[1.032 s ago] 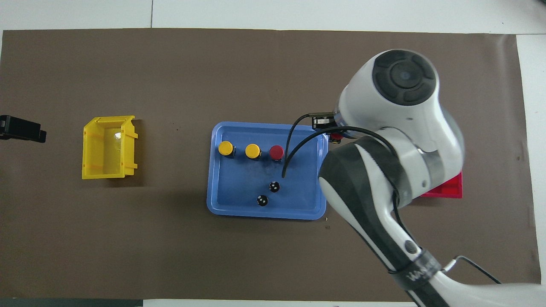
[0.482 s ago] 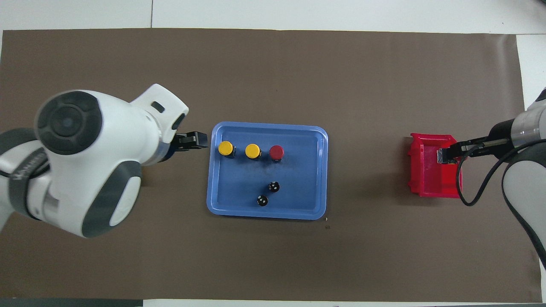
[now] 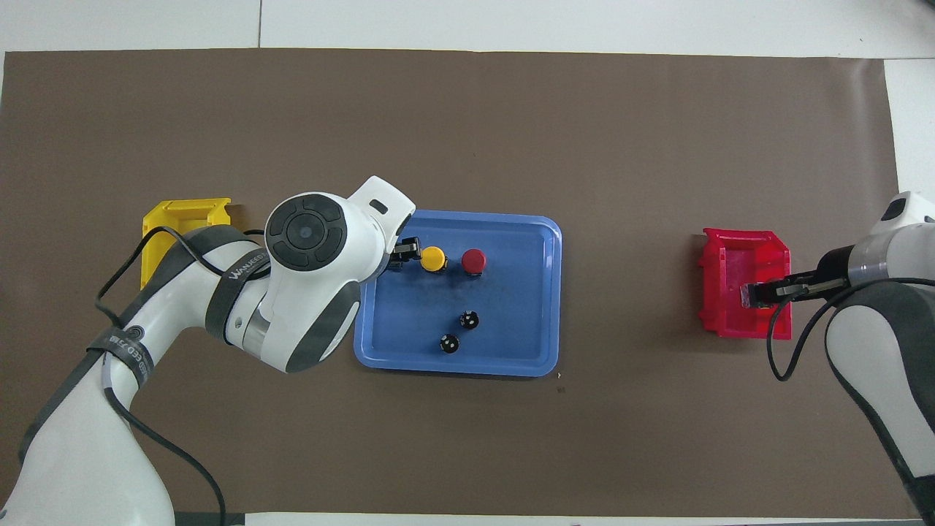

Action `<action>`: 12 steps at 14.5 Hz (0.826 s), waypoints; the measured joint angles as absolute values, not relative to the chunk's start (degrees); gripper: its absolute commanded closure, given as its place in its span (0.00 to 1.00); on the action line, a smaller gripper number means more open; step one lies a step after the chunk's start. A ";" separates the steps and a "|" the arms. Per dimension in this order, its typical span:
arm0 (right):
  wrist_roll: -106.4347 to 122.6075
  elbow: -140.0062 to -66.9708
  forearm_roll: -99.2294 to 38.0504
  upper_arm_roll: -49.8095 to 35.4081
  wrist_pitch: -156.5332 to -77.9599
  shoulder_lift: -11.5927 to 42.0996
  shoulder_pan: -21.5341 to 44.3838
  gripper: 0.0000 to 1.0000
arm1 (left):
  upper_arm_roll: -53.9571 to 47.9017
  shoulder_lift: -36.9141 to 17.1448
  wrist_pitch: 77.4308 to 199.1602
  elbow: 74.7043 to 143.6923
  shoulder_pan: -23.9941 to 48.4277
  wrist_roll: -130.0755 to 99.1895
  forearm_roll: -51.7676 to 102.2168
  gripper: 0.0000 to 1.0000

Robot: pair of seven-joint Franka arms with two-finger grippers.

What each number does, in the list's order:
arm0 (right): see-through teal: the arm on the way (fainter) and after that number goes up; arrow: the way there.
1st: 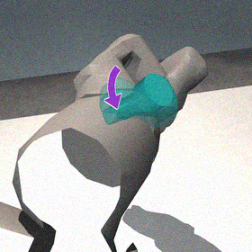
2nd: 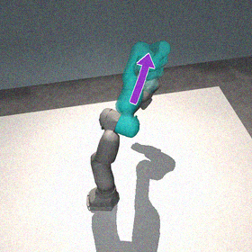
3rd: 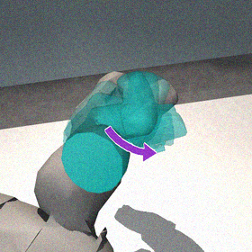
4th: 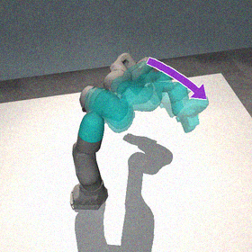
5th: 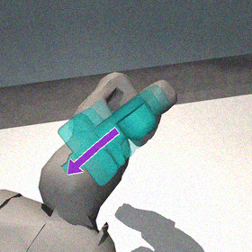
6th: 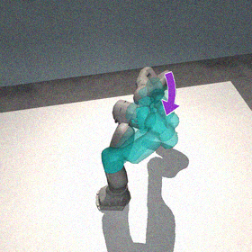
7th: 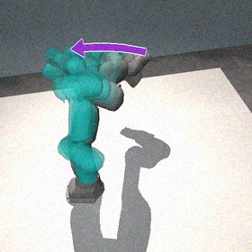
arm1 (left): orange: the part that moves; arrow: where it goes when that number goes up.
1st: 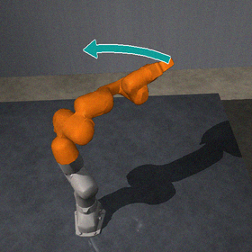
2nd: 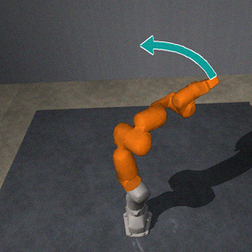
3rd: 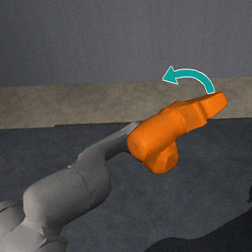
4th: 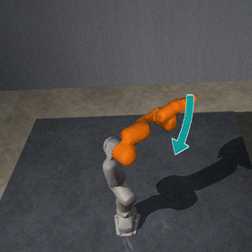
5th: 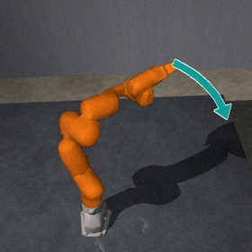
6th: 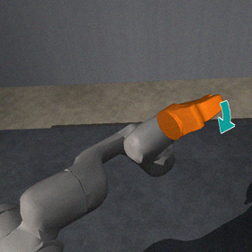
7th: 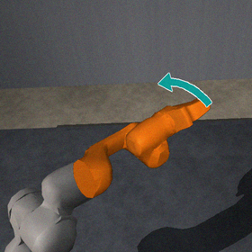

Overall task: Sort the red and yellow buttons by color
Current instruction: 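Grasp the yellow button on the tray with the left gripper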

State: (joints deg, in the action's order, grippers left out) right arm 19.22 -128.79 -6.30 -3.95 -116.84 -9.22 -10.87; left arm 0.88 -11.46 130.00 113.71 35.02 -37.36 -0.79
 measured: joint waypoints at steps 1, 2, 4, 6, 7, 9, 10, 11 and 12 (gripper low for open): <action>19.45 -129.32 -6.30 -3.93 -117.41 -9.20 -11.17 0.87 | 0.91 -11.68 130.40 113.71 35.02 -37.36 -0.79 0.23; 19.63 -130.02 -6.30 -3.94 -118.54 -9.16 -11.30 0.87 | 0.91 -11.98 130.84 113.69 35.02 -37.36 -0.79 0.24; 19.79 -131.39 -6.30 -4.06 -120.38 -8.71 -11.30 0.87 | 0.90 -12.59 131.60 113.65 35.02 -37.36 -0.79 0.24; 20.30 -132.70 -6.30 -4.11 -122.05 -7.82 -11.30 0.87 | 0.90 -13.46 132.41 113.57 35.02 -37.36 -0.79 0.43; 20.47 -133.34 -6.30 -4.11 -122.94 -7.57 -11.30 0.87 | 0.90 -13.82 132.62 113.49 35.03 -37.37 -0.79 0.87; 20.50 -134.86 -6.30 -4.10 -124.27 -7.45 -11.31 0.87 | 0.86 -14.19 132.62 113.24 35.06 -38.03 -0.79 0.98; 20.50 -135.70 -6.30 -4.11 -125.00 -7.45 -11.31 0.87 | 0.83 -14.23 132.46 112.80 35.07 -38.28 -0.79 0.98; 20.50 -136.55 -6.30 -4.14 -125.97 -7.46 -11.31 0.87 | 0.82 -14.23 131.54 112.04 35.07 -38.39 -0.79 0.98; 20.50 -137.39 -6.30 -4.16 -127.04 -7.46 -11.31 0.86 | 0.83 -14.17 128.97 110.70 35.07 -38.46 -0.78 0.98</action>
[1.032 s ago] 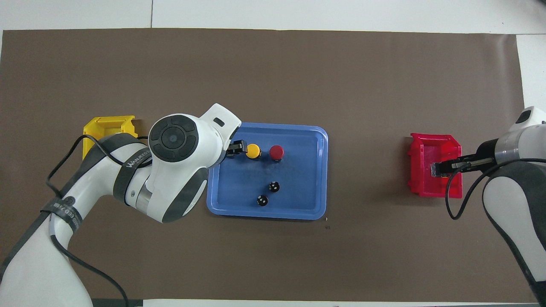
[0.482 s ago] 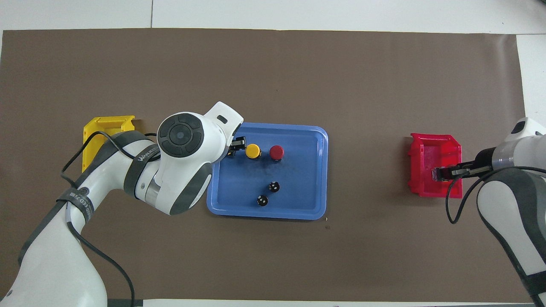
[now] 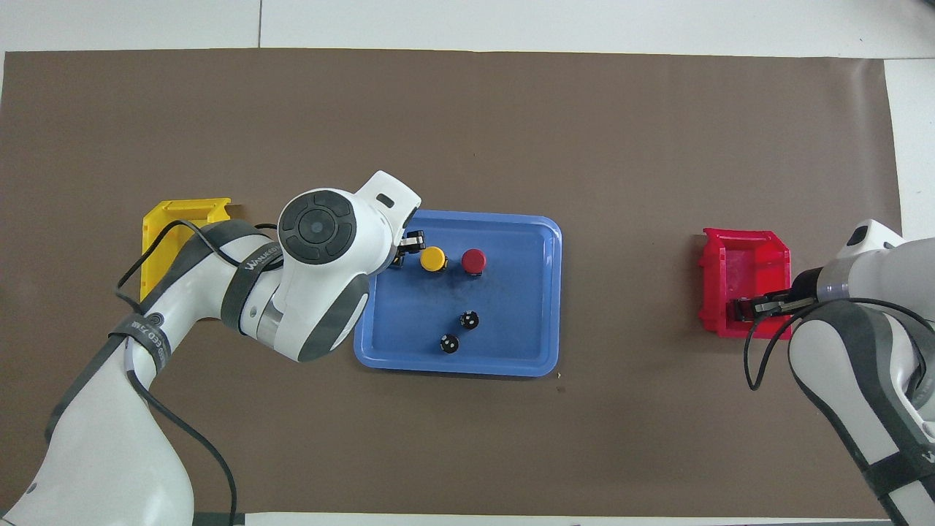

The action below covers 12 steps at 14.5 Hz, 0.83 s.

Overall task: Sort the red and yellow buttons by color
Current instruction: 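Grasp the yellow button on the tray with the left gripper, then carry the yellow button into the yellow bin and open the left gripper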

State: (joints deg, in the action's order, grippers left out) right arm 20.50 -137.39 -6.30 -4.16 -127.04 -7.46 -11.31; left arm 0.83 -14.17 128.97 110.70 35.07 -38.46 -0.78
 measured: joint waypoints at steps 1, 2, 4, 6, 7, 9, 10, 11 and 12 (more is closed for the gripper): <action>20.50 -138.15 -6.30 -4.16 -127.90 -7.46 -11.31 0.86 | 0.86 -13.92 124.56 108.45 35.05 -38.47 -0.78 0.99; 20.50 -138.80 -6.30 -4.15 -128.54 -7.46 -11.32 0.86 | 1.03 -13.29 119.01 105.49 34.98 -38.47 -0.78 0.99; 20.50 -139.59 -6.30 -4.12 -129.09 -7.47 -11.38 0.61 | 1.98 -10.33 107.94 100.02 33.95 -35.92 -0.78 0.99; 20.50 -139.60 -6.30 -4.14 -129.13 -7.57 -11.38 0.41 | 2.55 -5.97 101.18 98.35 28.42 -26.90 -0.76 0.99; 20.50 -139.62 -6.30 -4.14 -129.13 -7.57 -11.38 0.41 | 2.81 -4.33 99.58 98.49 24.44 -21.30 -0.73 0.99; 20.51 -139.62 -6.30 -4.14 -129.13 -7.58 -11.38 0.41 | 3.27 -3.03 98.89 99.51 16.44 -10.77 -0.63 0.98; 20.51 -139.58 -6.23 -4.15 -129.13 -7.58 -11.38 0.41 | 3.40 -3.03 99.24 100.40 13.25 -7.41 -0.56 0.98; 20.52 -139.45 -6.17 -4.15 -129.07 -7.57 -11.38 0.42 | 3.44 -3.03 100.18 101.76 10.65 -5.45 -0.49 0.98; 20.53 -139.10 -6.08 -4.18 -128.57 -7.57 -11.37 0.44 | 3.47 -3.01 101.91 103.45 8.94 -4.70 -0.43 0.98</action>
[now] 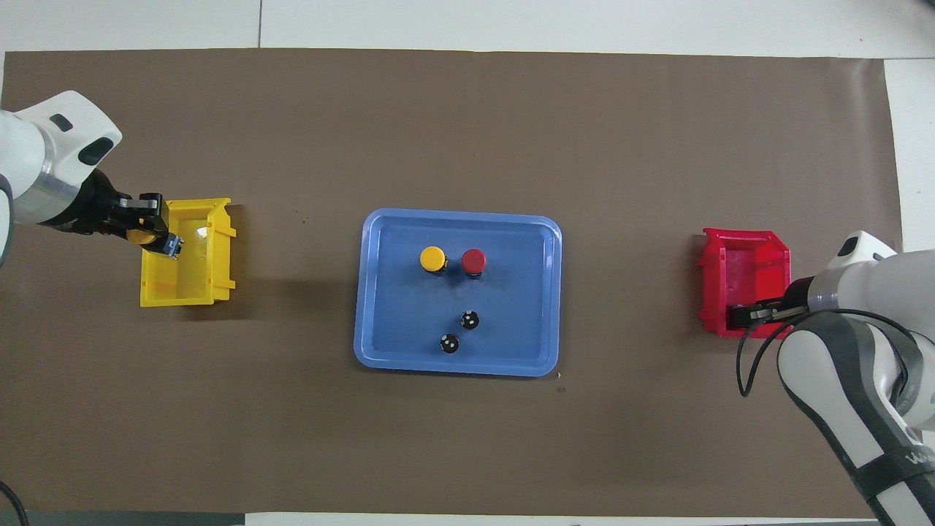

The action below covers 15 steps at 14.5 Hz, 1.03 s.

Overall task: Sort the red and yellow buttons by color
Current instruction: 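Carry the yellow button into the yellow bin and open the left gripper, then reach the right gripper to the other red button while the left gripper withdraws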

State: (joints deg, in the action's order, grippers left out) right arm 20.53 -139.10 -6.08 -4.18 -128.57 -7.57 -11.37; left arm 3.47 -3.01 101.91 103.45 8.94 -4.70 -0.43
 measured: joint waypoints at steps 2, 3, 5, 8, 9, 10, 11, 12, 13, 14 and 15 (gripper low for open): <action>20.54 -136.53 -5.94 -4.25 -124.72 -7.40 -11.34 0.44 | 3.44 -3.00 105.79 107.05 7.75 -5.45 -0.38 0.98; 20.54 -134.32 -5.93 -4.29 -122.05 -7.16 -11.33 0.44 | 3.43 -3.01 107.26 108.45 7.69 -6.38 -0.37 0.98; 20.12 -128.85 -5.93 -4.53 -116.27 -6.28 -11.21 0.44 | 3.42 -3.02 109.69 110.39 7.51 -7.16 -0.37 0.98; 11.00 -116.96 -5.47 -4.83 -106.47 -3.12 -5.12 0.43 | 3.34 -3.17 114.33 114.27 6.73 -7.11 -0.38 0.98; 4.94 -111.76 -4.54 -4.98 -104.40 -1.21 -0.76 0.43 | 3.32 -3.23 116.62 116.13 6.44 -7.07 -0.37 0.98; -1.73 -106.82 -3.49 -5.18 -103.59 0.98 4.31 0.43 | 3.32 -3.32 119.12 118.02 6.23 -7.06 -0.38 0.98; -8.57 -102.76 -2.84 -5.42 -103.70 3.16 9.42 0.42 | 3.32 -3.57 121.32 119.69 6.13 -7.06 -0.37 0.98; -14.87 -99.43 -2.55 -5.57 -103.96 5.26 13.97 0.40 | 3.32 -4.00 122.77 120.77 6.09 -7.06 -0.37 0.98; -20.61 -96.40 -2.30 -5.65 -104.65 7.58 17.96 0.36 | 3.32 -4.53 123.66 121.37 6.08 -7.05 -0.37 0.98; -25.50 -93.78 -2.09 -5.69 -106.20 10.12 21.21 0.35 | 3.30 -5.16 124.31 121.66 6.08 -7.05 -0.37 0.98; -28.94 -91.87 -1.98 -5.67 -108.44 12.62 23.69 0.34 | 3.26 -5.66 124.66 121.90 6.08 -7.05 -0.37 0.93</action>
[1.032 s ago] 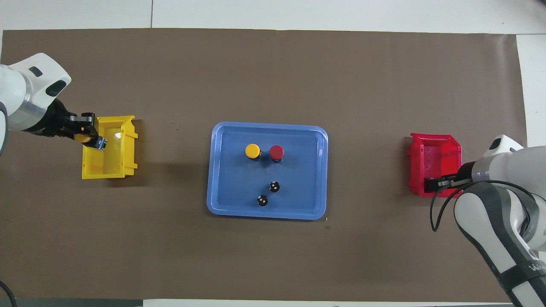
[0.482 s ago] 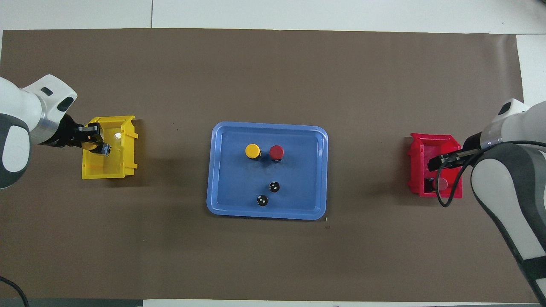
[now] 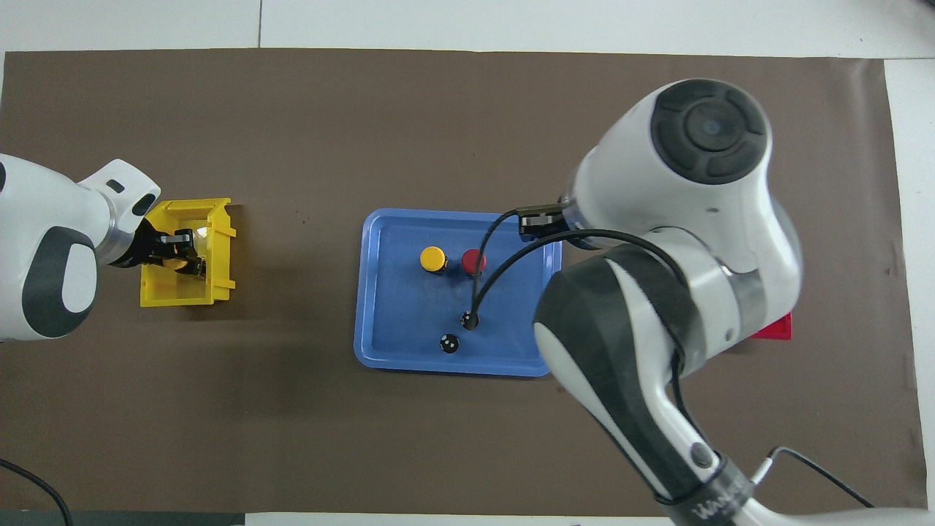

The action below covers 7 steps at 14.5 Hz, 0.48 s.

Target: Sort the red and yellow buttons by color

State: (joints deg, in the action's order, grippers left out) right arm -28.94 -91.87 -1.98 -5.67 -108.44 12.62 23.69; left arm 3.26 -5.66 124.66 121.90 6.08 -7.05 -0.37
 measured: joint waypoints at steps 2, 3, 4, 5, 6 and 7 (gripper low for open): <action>-33.27 -90.02 -1.45 -5.55 -112.52 17.22 27.33 0.34 | 3.23 -5.96 124.90 121.98 6.08 -6.96 -0.38 0.61; -34.47 -89.91 -0.75 -5.52 -114.09 19.09 28.42 0.34 | 3.23 -5.89 124.90 121.93 6.08 -6.55 -0.38 0.58; -34.82 -89.99 -0.48 -5.49 -115.47 20.61 28.95 0.33 | 3.23 -5.86 124.87 121.90 6.08 -5.98 -0.38 0.53; -34.84 -90.18 -0.44 -5.47 -116.71 21.79 29.02 0.33 | 3.23 -5.84 124.74 121.77 6.08 -5.48 -0.38 0.51; -34.84 -90.59 -0.43 -5.37 -117.86 22.58 29.00 0.33 | 3.22 -5.81 124.34 121.53 6.08 -5.25 -0.38 0.50; -34.84 -91.21 -0.43 -5.33 -118.64 23.05 29.00 0.33 | 3.22 -5.79 123.59 121.00 6.08 -5.14 -0.38 0.47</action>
State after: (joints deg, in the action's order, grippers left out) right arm -34.84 -91.21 -0.43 -5.33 -118.64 23.05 29.00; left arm 3.22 -5.79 123.59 121.00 6.08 -5.14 -0.38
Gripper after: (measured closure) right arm 0.322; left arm 0.520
